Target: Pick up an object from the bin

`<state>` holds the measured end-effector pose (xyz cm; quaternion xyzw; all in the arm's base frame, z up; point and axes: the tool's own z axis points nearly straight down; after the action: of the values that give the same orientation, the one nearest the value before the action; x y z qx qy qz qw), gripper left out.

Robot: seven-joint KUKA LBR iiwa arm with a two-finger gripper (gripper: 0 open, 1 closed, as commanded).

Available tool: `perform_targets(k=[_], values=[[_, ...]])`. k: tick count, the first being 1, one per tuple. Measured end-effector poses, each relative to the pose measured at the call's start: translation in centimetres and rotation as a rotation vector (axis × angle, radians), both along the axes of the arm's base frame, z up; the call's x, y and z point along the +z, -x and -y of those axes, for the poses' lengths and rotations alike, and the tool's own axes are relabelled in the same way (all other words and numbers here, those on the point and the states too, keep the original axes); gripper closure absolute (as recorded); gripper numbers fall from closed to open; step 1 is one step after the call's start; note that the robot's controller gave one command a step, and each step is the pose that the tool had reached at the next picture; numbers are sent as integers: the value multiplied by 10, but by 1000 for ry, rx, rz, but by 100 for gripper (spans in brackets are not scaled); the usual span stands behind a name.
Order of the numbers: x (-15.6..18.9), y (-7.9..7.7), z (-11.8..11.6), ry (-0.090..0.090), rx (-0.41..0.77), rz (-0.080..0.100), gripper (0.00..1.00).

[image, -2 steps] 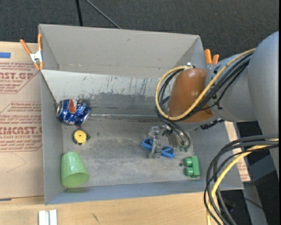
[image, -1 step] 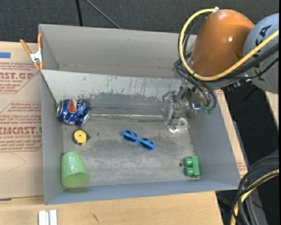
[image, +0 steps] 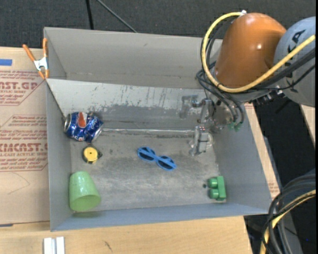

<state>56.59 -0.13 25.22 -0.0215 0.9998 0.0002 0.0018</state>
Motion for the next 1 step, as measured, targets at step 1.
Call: perform_targets(k=[1], values=[[-90,29,-5,-1,-15,-11,0]])
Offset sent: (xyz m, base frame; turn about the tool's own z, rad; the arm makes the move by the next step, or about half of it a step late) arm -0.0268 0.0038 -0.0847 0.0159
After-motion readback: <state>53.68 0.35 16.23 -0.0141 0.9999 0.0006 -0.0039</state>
